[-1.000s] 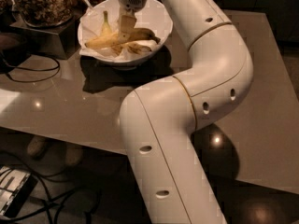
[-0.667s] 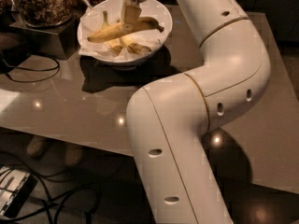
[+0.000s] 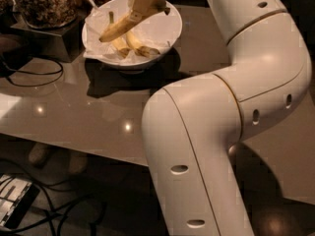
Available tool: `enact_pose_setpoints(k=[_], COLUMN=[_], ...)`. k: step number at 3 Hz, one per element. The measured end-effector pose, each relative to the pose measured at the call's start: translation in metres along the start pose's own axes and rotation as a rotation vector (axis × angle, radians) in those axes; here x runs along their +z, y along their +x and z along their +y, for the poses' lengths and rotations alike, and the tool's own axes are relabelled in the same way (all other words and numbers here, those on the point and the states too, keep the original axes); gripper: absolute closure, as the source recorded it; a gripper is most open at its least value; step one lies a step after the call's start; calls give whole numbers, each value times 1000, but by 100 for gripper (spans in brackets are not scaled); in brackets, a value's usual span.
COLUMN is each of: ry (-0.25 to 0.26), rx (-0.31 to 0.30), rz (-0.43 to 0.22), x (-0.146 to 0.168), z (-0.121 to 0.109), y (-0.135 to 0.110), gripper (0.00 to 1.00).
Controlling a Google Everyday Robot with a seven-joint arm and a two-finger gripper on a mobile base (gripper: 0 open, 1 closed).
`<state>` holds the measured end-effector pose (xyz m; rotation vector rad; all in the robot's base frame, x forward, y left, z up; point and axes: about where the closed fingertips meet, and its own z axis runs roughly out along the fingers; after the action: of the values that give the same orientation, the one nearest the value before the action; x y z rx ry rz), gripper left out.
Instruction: Pick banana from white bowl
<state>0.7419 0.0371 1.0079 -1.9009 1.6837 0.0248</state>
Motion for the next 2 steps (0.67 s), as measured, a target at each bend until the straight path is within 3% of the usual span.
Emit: enact_pose_setpoints(k=[2], ry=[-21], rx=[-48], rz=[-64], x=[-1], z=[6], y=[-25], gripper=[100])
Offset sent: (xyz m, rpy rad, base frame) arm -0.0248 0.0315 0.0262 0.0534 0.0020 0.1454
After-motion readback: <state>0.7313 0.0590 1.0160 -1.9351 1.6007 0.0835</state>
